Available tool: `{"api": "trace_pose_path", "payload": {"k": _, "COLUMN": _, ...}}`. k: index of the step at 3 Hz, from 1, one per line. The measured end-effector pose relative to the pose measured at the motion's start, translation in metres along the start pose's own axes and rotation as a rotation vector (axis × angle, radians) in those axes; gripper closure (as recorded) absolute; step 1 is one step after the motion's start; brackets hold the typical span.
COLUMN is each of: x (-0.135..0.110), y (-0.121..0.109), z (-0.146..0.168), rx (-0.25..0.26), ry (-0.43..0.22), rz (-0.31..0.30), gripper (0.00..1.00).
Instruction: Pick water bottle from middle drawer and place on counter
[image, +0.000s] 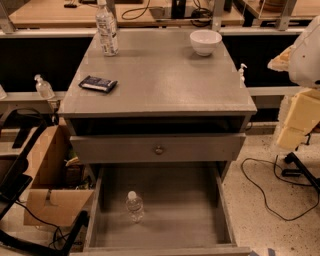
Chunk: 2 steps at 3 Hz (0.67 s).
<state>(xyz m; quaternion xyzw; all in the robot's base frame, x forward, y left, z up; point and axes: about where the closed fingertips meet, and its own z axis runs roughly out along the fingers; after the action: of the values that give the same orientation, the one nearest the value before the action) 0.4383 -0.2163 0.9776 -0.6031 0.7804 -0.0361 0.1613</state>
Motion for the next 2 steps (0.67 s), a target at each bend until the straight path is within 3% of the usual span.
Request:
{"api": "trace_pose_path", "payload": {"k": 1, "x": 0.000, "y": 0.000, "z": 0.000, "rx": 0.000, "ry": 0.000, "rz": 0.000, "gripper": 0.00}}
{"api": "trace_pose_path", "payload": {"k": 2, "x": 0.003, "y": 0.000, "z": 0.024, "rx": -0.018, "ry": -0.139, "rz": 0.011, "gripper": 0.00}}
